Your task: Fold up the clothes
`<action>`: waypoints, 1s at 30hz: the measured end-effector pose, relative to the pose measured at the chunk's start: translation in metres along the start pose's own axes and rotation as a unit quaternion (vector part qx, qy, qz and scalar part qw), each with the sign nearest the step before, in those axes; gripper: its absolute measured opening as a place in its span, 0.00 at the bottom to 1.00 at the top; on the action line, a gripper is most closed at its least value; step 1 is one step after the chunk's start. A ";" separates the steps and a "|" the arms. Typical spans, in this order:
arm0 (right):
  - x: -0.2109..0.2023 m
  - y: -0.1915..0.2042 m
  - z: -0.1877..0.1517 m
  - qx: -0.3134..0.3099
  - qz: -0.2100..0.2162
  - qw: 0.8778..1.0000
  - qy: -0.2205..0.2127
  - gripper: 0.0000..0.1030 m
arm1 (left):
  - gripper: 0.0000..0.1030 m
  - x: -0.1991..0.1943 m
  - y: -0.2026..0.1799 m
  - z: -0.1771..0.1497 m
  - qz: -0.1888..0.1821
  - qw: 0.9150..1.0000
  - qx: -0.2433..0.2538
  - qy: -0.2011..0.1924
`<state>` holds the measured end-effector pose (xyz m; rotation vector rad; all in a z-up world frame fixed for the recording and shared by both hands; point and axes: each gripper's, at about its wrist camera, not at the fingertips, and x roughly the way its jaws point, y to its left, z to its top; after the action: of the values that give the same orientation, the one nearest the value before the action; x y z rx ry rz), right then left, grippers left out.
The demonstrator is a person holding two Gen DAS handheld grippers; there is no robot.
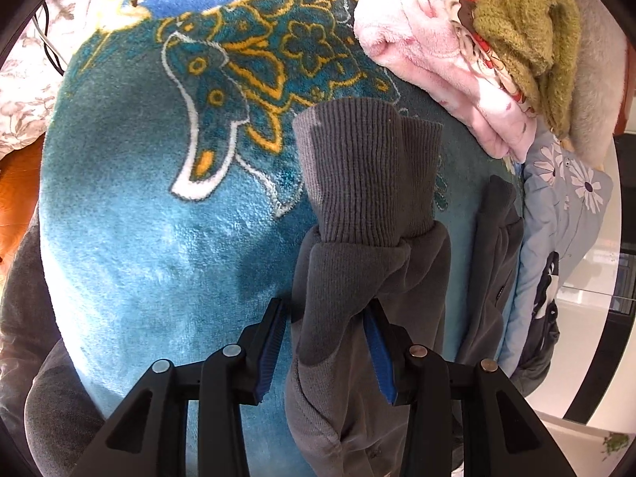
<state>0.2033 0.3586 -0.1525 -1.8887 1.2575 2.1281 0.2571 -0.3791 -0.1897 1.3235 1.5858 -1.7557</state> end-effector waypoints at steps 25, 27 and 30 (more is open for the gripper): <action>-0.015 0.044 0.013 0.026 0.152 0.987 -0.038 0.09 | 0.08 -0.043 -0.089 -0.019 -0.015 0.994 0.105 -0.036; -0.024 0.053 0.026 0.024 0.164 0.985 -0.053 0.09 | 0.07 -0.039 -0.120 -0.007 -0.021 0.991 0.125 -0.032; -0.031 0.067 0.048 0.030 0.182 0.980 -0.074 0.09 | 0.07 -0.019 -0.178 0.014 -0.021 0.987 0.156 -0.022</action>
<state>0.1377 0.3553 -0.0939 -1.5370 1.7201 2.3097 0.1155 -0.3521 -0.0828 1.3850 1.3641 -2.1102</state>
